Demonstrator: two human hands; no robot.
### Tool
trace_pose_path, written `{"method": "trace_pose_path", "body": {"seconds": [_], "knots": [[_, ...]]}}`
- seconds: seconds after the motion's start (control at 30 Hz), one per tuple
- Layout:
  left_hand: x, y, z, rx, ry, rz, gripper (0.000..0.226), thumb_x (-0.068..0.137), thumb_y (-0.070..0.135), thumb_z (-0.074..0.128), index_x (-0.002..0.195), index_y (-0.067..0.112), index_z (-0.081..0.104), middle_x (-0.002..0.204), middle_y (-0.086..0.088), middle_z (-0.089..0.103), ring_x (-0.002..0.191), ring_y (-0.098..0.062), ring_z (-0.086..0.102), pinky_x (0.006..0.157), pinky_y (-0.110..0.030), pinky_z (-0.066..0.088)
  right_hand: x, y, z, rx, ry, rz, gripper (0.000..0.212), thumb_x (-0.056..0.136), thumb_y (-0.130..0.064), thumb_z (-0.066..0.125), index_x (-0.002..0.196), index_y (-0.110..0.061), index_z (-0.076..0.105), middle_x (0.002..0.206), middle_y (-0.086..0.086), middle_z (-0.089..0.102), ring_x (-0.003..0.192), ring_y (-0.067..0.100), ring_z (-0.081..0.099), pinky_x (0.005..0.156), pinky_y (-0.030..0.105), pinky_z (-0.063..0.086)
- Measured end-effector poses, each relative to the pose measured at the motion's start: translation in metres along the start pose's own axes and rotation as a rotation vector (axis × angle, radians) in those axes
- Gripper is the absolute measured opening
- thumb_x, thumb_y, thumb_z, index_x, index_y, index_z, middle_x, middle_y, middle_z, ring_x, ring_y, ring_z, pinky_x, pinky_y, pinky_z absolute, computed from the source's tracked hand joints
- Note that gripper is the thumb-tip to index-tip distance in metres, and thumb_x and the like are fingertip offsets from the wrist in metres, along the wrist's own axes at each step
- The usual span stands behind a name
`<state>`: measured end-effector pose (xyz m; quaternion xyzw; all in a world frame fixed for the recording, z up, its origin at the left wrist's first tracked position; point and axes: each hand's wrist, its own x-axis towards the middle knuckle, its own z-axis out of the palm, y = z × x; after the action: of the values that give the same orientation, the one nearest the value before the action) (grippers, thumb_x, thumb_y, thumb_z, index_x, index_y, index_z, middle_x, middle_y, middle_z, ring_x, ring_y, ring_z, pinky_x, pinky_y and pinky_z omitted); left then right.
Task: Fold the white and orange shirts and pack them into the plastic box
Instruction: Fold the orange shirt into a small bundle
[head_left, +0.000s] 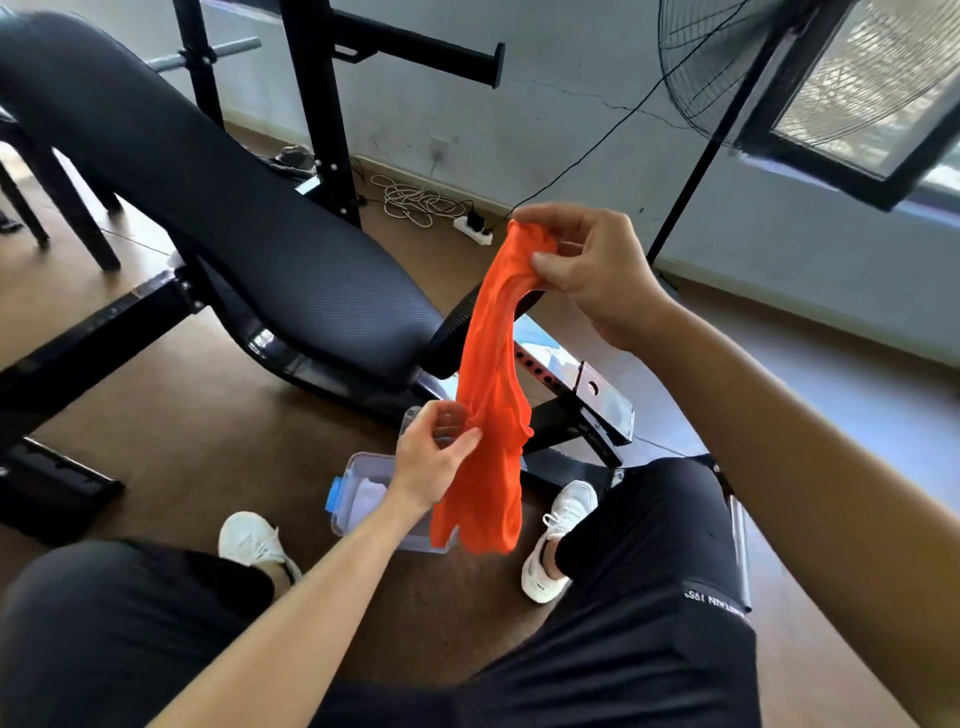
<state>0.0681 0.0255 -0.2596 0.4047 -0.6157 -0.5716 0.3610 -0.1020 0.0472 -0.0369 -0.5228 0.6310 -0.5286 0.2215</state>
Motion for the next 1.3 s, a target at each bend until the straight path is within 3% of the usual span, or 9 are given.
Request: {"method": "trace_pose_path", "body": {"seconds": [0.1,0.23,0.33,0.43,0.63,0.77,0.87,1.07,1.3], "knots": [[0.004,-0.009,0.019,0.023,0.066,-0.02,0.022,0.089,0.016,0.074,0.105,0.023,0.062,0.093,0.01,0.069,0.082,0.0,0.066,0.086,-0.03,0.057,-0.002,0.001,-0.007,-0.022,0.013,0.017,0.044,0.086,0.017,0.056,0.12,-0.006,0.07,0.107,0.005,0.073,0.102,0.03,0.072,0.083,0.045,0.063],[0.009,-0.017,0.025,0.143,0.111,0.021,0.004,0.091,0.019,0.072,0.091,0.02,0.068,0.08,0.016,0.064,0.078,0.001,0.063,0.083,-0.035,0.057,0.001,0.009,-0.02,-0.123,0.06,0.042,0.044,0.087,0.014,0.058,0.121,-0.01,0.07,0.107,0.007,0.07,0.091,0.029,0.075,0.075,0.043,0.065],[-0.001,-0.026,0.018,0.239,0.115,0.111,0.013,0.089,0.029,0.075,0.09,0.022,0.064,0.082,0.01,0.067,0.079,-0.003,0.064,0.076,-0.026,0.055,0.006,0.021,-0.026,-0.15,0.119,0.088,0.044,0.086,0.014,0.058,0.123,-0.008,0.069,0.1,0.001,0.07,0.083,0.021,0.075,0.073,0.039,0.065],[-0.017,-0.029,0.012,0.314,0.124,0.257,0.018,0.091,0.025,0.073,0.1,0.023,0.057,0.089,0.009,0.065,0.079,-0.004,0.064,0.074,-0.019,0.052,0.008,0.033,-0.025,-0.133,0.167,0.129,0.043,0.084,0.011,0.061,0.122,-0.008,0.07,0.106,0.006,0.07,0.09,0.027,0.075,0.076,0.043,0.065],[-0.02,-0.04,0.028,0.521,0.1,0.448,0.022,0.098,0.019,0.062,0.118,0.023,0.054,0.108,0.004,0.07,0.09,-0.018,0.071,0.074,-0.038,0.061,0.003,0.041,-0.012,-0.064,0.184,0.157,0.04,0.085,0.01,0.066,0.12,-0.008,0.071,0.112,0.011,0.069,0.094,0.028,0.074,0.072,0.04,0.065],[-0.018,-0.033,0.055,0.552,0.141,0.382,0.026,0.097,0.022,0.061,0.122,0.019,0.055,0.108,-0.003,0.069,0.091,-0.024,0.069,0.074,-0.039,0.059,-0.001,0.043,-0.007,-0.04,0.222,0.159,0.04,0.084,0.006,0.071,0.121,-0.009,0.071,0.109,0.011,0.069,0.088,0.028,0.075,0.074,0.04,0.065],[-0.018,-0.024,0.075,0.5,0.225,0.293,0.035,0.091,0.035,0.067,0.121,0.02,0.057,0.108,-0.003,0.067,0.092,-0.025,0.067,0.073,-0.04,0.056,-0.004,0.041,-0.006,-0.025,0.259,0.142,0.04,0.084,0.005,0.072,0.121,-0.01,0.071,0.11,0.009,0.068,0.092,0.029,0.074,0.075,0.038,0.065],[-0.004,0.01,0.12,0.306,0.468,-0.058,0.072,0.075,0.066,0.067,0.123,0.016,0.049,0.118,-0.005,0.061,0.108,-0.03,0.063,0.09,-0.05,0.052,-0.006,0.034,0.001,0.024,0.346,0.119,0.046,0.076,-0.008,0.075,0.122,-0.014,0.07,0.11,0.008,0.071,0.096,0.03,0.074,0.078,0.041,0.064],[0.005,0.01,0.117,0.279,0.553,0.033,0.03,0.091,0.029,0.068,0.113,0.014,0.054,0.109,-0.007,0.069,0.096,-0.031,0.069,0.078,-0.042,0.051,-0.003,0.026,-0.014,0.025,0.4,0.084,0.045,0.079,-0.003,0.076,0.122,-0.011,0.07,0.11,0.002,0.068,0.098,0.028,0.074,0.079,0.039,0.064]]}}
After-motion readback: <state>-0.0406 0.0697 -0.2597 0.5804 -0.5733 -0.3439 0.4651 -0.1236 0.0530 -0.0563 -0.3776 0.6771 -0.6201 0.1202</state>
